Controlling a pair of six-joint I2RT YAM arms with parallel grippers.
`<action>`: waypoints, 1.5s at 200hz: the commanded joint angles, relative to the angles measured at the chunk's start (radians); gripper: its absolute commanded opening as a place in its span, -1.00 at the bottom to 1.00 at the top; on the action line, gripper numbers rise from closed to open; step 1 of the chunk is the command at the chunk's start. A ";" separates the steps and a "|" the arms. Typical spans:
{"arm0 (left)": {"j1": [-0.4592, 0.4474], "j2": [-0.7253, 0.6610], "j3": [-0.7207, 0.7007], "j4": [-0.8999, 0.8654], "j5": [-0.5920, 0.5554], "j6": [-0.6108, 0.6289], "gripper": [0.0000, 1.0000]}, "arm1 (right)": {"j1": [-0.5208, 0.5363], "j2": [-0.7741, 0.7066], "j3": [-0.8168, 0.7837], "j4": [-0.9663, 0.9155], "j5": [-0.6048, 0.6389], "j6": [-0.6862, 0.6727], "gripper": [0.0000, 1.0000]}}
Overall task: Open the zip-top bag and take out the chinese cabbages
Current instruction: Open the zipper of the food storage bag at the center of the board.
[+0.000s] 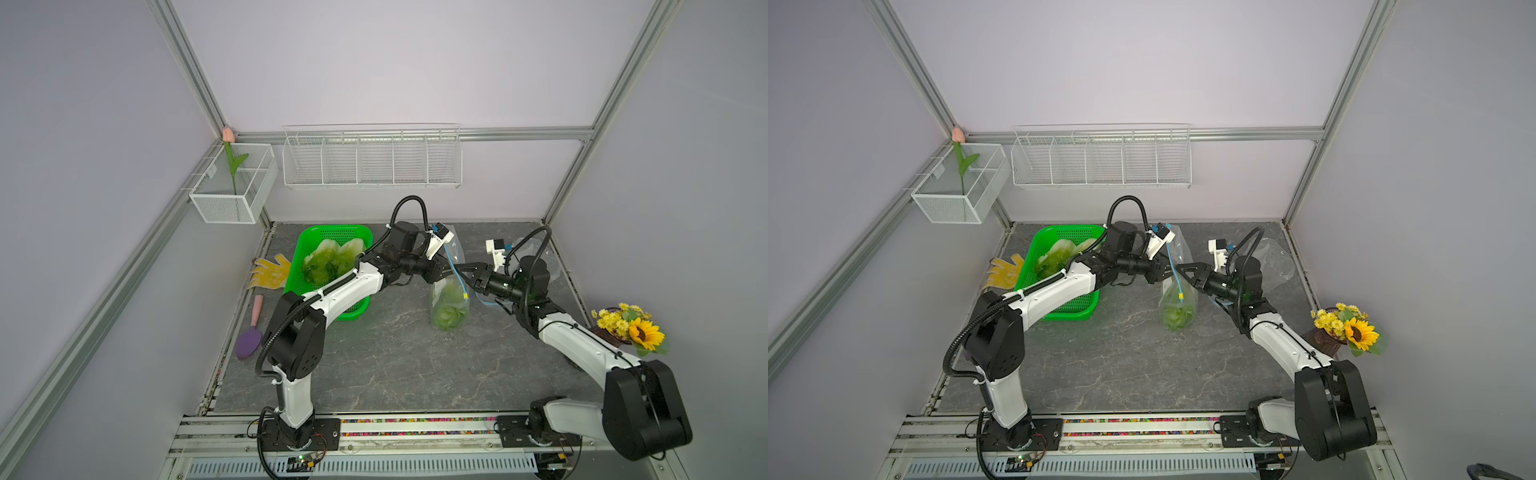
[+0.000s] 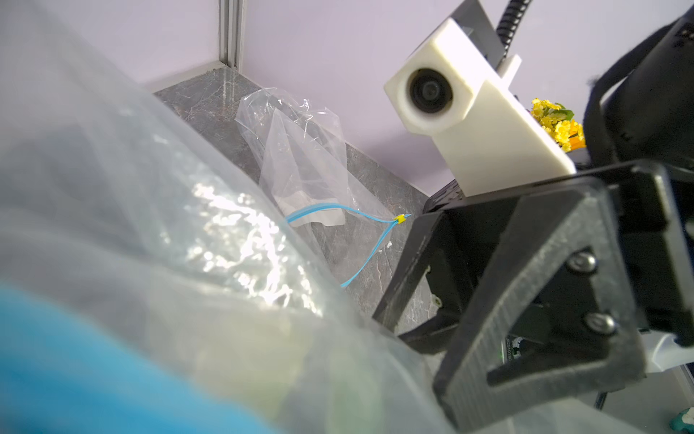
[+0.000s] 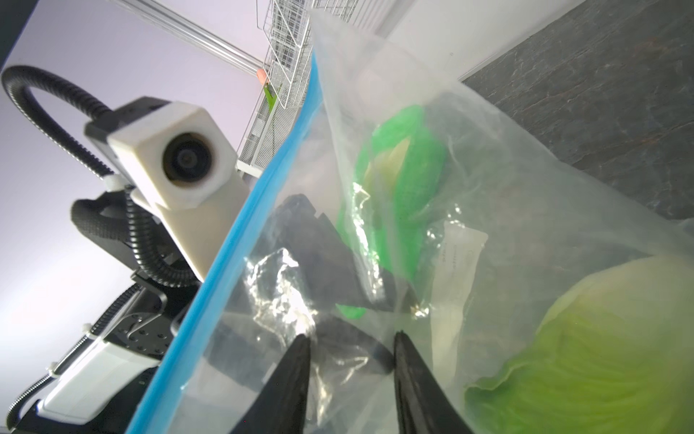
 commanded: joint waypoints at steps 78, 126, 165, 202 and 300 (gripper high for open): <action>0.002 -0.015 -0.046 -0.013 -0.057 -0.010 -0.33 | -0.014 -0.123 0.024 -0.213 0.126 -0.159 -0.56; 0.009 -0.062 -0.147 0.099 0.000 -0.097 0.13 | -0.025 -0.127 0.013 -0.186 0.086 -0.150 -0.86; 0.015 -0.127 -0.239 0.198 0.006 -0.174 0.52 | -0.084 -0.133 -0.007 -0.170 0.082 -0.143 -0.86; 0.019 -0.149 -0.266 0.305 0.053 -0.292 0.87 | -0.101 -0.125 -0.028 -0.152 0.060 -0.140 -0.85; -0.065 -0.066 -0.189 0.320 0.108 -0.253 0.60 | -0.101 -0.065 -0.058 0.012 -0.022 -0.072 -0.86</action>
